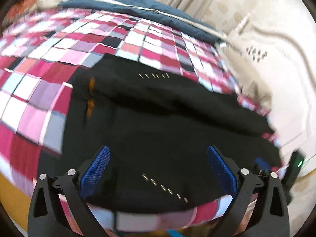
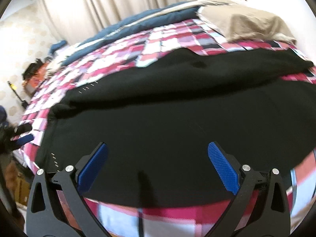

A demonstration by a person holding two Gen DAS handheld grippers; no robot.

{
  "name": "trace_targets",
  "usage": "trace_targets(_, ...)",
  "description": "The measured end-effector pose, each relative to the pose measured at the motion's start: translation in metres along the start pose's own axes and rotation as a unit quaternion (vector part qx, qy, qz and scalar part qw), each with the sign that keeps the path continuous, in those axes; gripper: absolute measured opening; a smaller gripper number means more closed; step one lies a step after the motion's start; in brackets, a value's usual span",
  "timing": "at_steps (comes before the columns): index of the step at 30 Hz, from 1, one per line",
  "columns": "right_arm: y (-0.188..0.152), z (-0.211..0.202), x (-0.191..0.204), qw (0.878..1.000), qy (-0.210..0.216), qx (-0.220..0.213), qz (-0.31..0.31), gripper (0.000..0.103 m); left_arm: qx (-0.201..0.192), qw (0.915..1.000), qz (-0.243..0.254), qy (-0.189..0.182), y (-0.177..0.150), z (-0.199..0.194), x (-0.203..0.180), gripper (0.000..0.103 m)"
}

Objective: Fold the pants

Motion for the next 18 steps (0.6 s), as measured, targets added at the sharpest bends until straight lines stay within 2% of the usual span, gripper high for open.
trace_targets(2,0.01,0.002,0.007,1.0,0.012,-0.004,-0.007,0.101,0.003,0.9987,-0.034,-0.038,0.027,0.006,0.031,0.098)
trace_targets(5,0.024,0.009,0.016,1.0,0.024,-0.006,-0.013,0.101,0.016,0.9931,-0.091,-0.073,0.06,0.026,0.079,0.098)
trace_targets(9,0.033,0.024,0.027,0.999,0.04,0.004,-0.013,0.101,0.034,0.99,-0.113,-0.077,0.09,0.061,0.122,0.098)
trace_targets(13,0.035,0.042,0.034,0.998,0.055,0.024,-0.01,0.101,0.057,0.984,-0.116,-0.122,0.11,0.095,0.128,0.097)
trace_targets(15,0.035,0.05,0.036,0.997,0.063,0.033,-0.009,0.101,0.07,0.9792,-0.106,-0.159,0.121,0.107,0.118,0.097)
trace_targets(18,0.037,0.058,0.039,0.996,0.082,0.042,-0.006,0.101,0.105,0.9626,-0.098,-0.23,0.128,0.124,0.098,0.097)
Point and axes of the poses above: each gripper's, at about its wrist camera, not at the fingertips, and z roughly the way its jaws point, x to its left, y to its top, the point moved 5 cm from there along z, roughly the way its jaws point, and after that the axes turned 5 degrees about -x, right-handed, at the moved point
